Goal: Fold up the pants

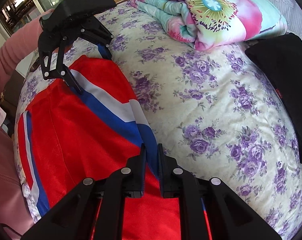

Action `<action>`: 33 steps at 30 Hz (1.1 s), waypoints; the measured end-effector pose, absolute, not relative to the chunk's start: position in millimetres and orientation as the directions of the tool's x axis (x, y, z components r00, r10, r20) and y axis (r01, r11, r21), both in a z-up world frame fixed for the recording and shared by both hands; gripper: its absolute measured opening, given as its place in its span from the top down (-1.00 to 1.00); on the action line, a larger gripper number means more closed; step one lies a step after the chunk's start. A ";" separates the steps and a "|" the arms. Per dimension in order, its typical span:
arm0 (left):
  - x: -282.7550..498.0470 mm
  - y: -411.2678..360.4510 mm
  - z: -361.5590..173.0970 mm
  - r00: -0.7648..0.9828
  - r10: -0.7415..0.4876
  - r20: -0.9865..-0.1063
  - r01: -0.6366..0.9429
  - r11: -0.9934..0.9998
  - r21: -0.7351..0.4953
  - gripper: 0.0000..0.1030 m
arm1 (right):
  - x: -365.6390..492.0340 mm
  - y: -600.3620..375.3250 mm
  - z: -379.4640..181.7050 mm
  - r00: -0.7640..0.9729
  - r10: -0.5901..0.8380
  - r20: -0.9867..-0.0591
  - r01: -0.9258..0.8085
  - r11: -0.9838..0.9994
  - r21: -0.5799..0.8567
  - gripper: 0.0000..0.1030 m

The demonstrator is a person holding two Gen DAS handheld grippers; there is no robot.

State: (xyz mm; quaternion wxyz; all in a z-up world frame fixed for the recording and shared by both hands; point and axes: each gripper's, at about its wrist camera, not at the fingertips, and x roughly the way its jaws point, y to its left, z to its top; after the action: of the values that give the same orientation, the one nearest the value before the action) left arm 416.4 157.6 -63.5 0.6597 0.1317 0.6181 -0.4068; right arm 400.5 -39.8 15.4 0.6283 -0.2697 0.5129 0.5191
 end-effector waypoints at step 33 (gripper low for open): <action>101.2 113.0 -27.8 0.466 -0.287 -0.837 0.787 0.566 0.245 0.85 | 97.1 -108.7 47.1 0.104 0.425 -0.899 -0.974 0.228 -0.005 0.91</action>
State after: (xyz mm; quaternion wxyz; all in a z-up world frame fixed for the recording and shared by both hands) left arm 101.2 113.0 -27.8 0.7940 0.3204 0.3907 -0.3381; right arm 97.1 -108.7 47.1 0.6651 -0.3314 0.4142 0.5256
